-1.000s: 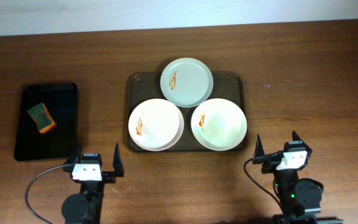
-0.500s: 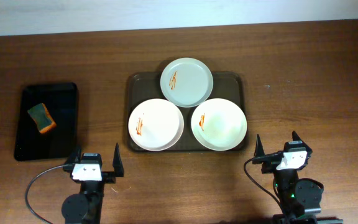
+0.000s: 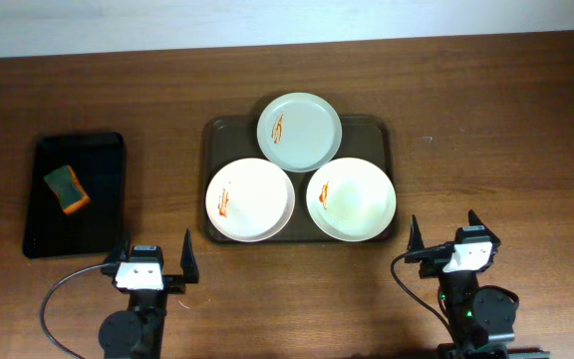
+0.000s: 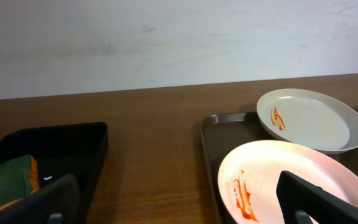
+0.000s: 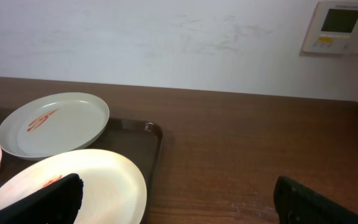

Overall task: Clean dirty plates on tray and stack at the side
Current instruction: 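Move the left gripper toward the sponge on the black tray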

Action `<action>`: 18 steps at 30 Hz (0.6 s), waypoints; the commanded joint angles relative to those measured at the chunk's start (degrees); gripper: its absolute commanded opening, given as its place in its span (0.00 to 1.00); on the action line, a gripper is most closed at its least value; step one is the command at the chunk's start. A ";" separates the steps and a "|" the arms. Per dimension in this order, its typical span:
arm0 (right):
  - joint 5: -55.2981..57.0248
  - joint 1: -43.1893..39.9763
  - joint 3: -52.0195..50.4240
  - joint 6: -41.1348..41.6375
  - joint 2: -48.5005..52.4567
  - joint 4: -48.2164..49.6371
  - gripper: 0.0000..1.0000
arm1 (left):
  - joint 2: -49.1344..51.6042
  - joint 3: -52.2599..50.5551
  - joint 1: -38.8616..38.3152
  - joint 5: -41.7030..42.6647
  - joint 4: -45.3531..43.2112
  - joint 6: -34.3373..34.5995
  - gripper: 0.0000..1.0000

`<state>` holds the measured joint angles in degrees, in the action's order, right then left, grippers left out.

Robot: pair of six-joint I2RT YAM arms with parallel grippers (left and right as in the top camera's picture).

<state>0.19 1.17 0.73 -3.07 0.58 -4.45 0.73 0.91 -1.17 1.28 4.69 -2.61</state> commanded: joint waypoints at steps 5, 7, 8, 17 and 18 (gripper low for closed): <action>0.48 0.37 -0.42 0.09 -0.39 -0.26 0.98 | -0.39 -0.37 -0.28 0.83 -0.09 -0.92 0.99; 0.48 0.37 -0.42 0.09 -0.39 -0.26 0.98 | -0.39 -0.37 -0.28 0.83 -0.09 -0.92 0.99; 0.48 0.37 -0.42 0.09 -0.39 -0.26 0.98 | -0.39 -0.37 -0.28 0.83 -0.09 -0.92 0.99; 0.48 0.37 -0.42 0.09 -0.39 -0.26 0.98 | 0.37 5.25 -0.26 21.49 -18.27 7.96 0.99; 0.48 0.37 -0.42 0.09 -0.39 -0.26 0.98 | 3.41 9.35 -0.26 11.13 -15.28 7.02 0.99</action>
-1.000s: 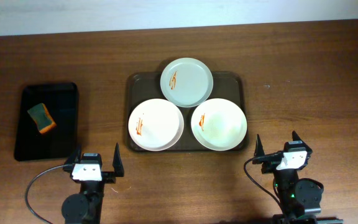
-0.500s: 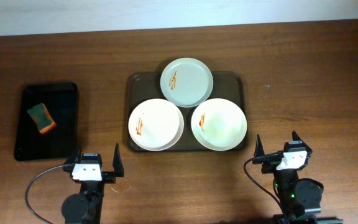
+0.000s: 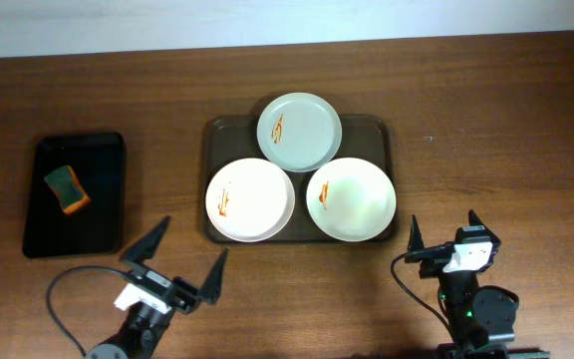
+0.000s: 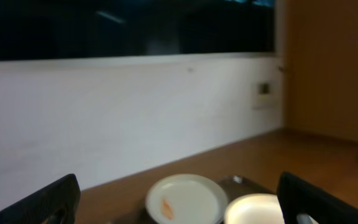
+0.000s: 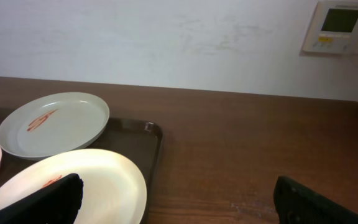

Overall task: Clean dirty plates on tray and stack at the side
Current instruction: 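Move the left gripper toward the sponge on the black tray, then grasp the orange-and-green sponge with the left gripper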

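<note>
Three dirty plates lie on the brown tray [image 3: 377,128]: a grey-green one [image 3: 299,131] at the back, a pinkish-white one [image 3: 250,199] front left and a cream one [image 3: 351,199] front right, each with an orange smear. My left gripper [image 3: 194,239] is raised and tilted near the tray's front left corner, open and empty. Its wrist view shows the grey-green plate [image 4: 187,199] and the cream plate [image 4: 257,211] low between its fingers [image 4: 55,202]. My right gripper [image 3: 443,221] is open and empty, right of the tray's front edge, facing the cream plate [image 5: 86,180].
A black tray [image 3: 98,160] at the left holds a green and orange sponge [image 3: 66,189]. Bare wooden table [image 3: 496,130] lies right of the brown tray. A white wall with a control panel [image 5: 339,26] stands behind the table.
My left gripper has lifted and swung toward the right; its camera now looks higher, at the wall, with the plates low in view. It is still open. The right arm has not moved.
</note>
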Action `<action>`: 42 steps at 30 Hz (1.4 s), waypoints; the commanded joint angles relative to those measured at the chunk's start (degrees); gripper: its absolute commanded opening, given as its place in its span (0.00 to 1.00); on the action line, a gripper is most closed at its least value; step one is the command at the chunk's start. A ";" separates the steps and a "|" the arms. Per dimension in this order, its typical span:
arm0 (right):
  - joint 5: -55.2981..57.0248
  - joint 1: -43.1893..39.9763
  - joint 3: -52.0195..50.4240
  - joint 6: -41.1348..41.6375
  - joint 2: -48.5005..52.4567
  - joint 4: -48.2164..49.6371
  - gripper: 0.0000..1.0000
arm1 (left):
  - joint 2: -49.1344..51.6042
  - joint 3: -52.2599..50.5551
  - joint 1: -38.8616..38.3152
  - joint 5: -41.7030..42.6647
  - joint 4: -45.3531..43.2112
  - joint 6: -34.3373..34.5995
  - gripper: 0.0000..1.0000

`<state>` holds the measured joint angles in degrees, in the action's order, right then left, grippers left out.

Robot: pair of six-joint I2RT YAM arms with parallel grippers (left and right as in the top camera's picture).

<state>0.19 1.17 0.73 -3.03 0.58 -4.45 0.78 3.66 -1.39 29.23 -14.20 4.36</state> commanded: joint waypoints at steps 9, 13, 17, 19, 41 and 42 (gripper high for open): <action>0.48 0.37 -0.42 0.04 -0.39 -0.26 0.98 | 93.20 87.32 13.94 -40.96 61.02 -10.47 0.99; 0.48 0.37 -0.42 0.04 -0.39 -0.26 0.98 | 102.90 93.88 23.15 -25.97 67.04 -10.47 0.99; 0.48 0.37 -0.42 0.02 -0.39 -0.24 0.98 | 111.69 93.88 28.02 -25.51 70.29 -5.20 0.99; 0.48 0.37 -0.42 0.02 -0.39 -0.26 0.98 | 116.02 93.88 28.09 -25.55 71.36 -5.22 1.00; 0.48 0.37 -0.42 0.04 -0.39 -0.26 0.98 | 130.53 92.70 30.95 -30.05 71.47 -5.03 0.27; 0.48 0.37 -0.42 0.04 -0.39 -0.26 0.98 | 130.53 92.70 30.97 -30.08 71.49 -5.03 0.05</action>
<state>0.21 1.21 0.78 -3.01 0.58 -4.49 128.16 96.99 29.19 -0.67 57.60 -0.43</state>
